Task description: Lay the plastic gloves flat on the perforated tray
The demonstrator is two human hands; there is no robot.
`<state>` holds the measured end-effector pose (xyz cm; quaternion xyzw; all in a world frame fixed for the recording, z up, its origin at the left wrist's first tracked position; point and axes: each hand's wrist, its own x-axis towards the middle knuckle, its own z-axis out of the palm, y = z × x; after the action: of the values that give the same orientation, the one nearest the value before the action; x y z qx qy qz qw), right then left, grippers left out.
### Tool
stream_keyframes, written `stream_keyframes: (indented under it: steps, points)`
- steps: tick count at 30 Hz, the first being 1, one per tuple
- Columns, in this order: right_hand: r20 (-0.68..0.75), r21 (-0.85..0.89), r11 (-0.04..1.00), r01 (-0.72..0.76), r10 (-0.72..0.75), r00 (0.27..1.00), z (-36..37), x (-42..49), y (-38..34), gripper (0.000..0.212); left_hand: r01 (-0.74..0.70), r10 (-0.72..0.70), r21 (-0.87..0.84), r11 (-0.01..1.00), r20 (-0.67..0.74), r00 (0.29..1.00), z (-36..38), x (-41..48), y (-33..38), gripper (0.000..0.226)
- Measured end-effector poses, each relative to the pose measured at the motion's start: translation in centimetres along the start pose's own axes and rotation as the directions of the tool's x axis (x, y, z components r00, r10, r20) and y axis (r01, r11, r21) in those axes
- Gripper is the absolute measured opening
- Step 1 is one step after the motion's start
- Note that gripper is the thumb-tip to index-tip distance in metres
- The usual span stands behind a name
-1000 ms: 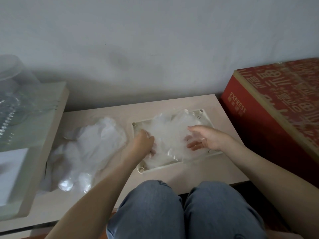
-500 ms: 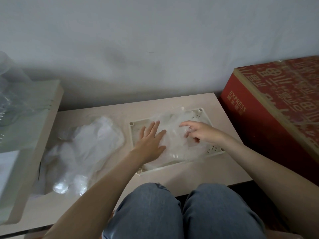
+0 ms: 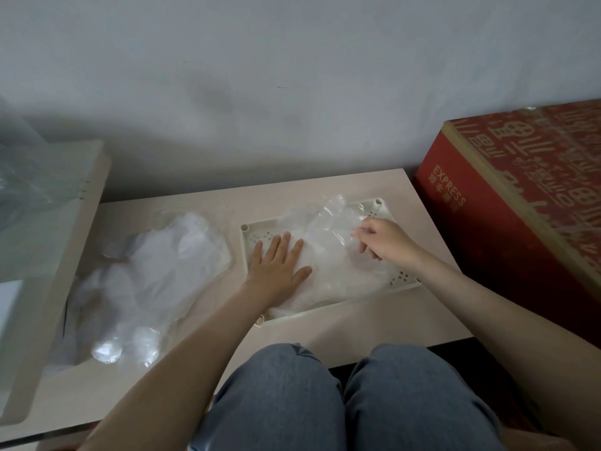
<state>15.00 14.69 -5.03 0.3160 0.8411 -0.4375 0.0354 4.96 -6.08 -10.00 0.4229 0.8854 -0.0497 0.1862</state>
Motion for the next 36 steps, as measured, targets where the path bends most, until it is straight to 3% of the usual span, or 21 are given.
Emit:
stream_keyframes:
  steps: [2,4,6,7,9,11,17,22,26,31,34,36]
  points:
    - [-0.163,-0.068,0.997,-0.029,0.017,0.986,0.1,0.0,0.2,0.022,0.007,-0.006,0.013,1.0,-0.007,1.0,0.2,0.2,-0.1,0.068]
    - [-0.297,-0.241,0.965,0.107,-0.178,0.938,0.4,-0.4,-0.1,0.035,0.001,0.0,0.028,1.0,-0.01,1.0,0.4,0.3,-0.1,0.07]
    - [-0.141,-0.472,0.816,0.333,-0.443,0.885,1.3,-1.2,-0.8,0.052,-0.001,0.001,0.032,0.999,-0.009,1.0,0.5,0.4,-0.2,0.071]
    - [-0.008,-0.538,0.737,0.408,-0.489,0.873,2.0,-1.7,-1.1,0.058,0.0,0.0,0.03,1.0,-0.008,1.0,0.5,0.5,-0.1,0.071]
    - [0.197,-0.619,0.636,0.462,-0.443,0.874,3.5,-1.9,-1.2,0.061,0.005,-0.004,0.028,1.0,-0.003,1.0,0.5,0.6,0.0,0.071]
    - [0.274,-0.665,0.594,0.453,-0.37,0.888,4.8,-1.6,-0.8,0.052,0.012,-0.012,0.039,0.999,0.001,1.0,0.5,0.7,0.2,0.071]
    - [0.128,-0.588,0.7,0.405,-0.414,0.901,5.4,-0.9,0.0,0.007,0.01,-0.009,0.028,1.0,-0.012,1.0,0.7,0.8,0.1,0.072]
    - [-0.05,-0.43,0.855,0.291,-0.344,0.938,4.0,-0.9,0.2,0.029,0.002,-0.002,0.019,1.0,-0.012,1.0,0.6,0.7,0.0,0.072]
    - [-0.189,-0.283,0.948,0.149,-0.207,0.96,2.1,-1.0,1.0,0.006,-0.005,0.005,0.018,1.0,-0.003,1.0,0.6,0.7,-0.1,0.073]
    - [-0.271,-0.327,0.945,0.006,-0.1,0.958,-0.2,-0.9,2.4,0.024,-0.006,0.006,0.022,1.0,-0.001,1.0,0.5,0.7,-0.1,0.073]
    - [-0.334,-0.459,0.888,-0.007,-0.166,0.928,-0.1,-0.8,2.3,0.035,-0.009,0.009,0.013,1.0,-0.008,1.0,0.2,0.5,0.0,0.075]
    - [-0.318,-0.467,0.877,0.113,-0.286,0.904,0.7,-1.2,1.5,0.042,-0.006,0.006,-0.008,1.0,-0.022,1.0,0.0,0.4,0.0,0.076]
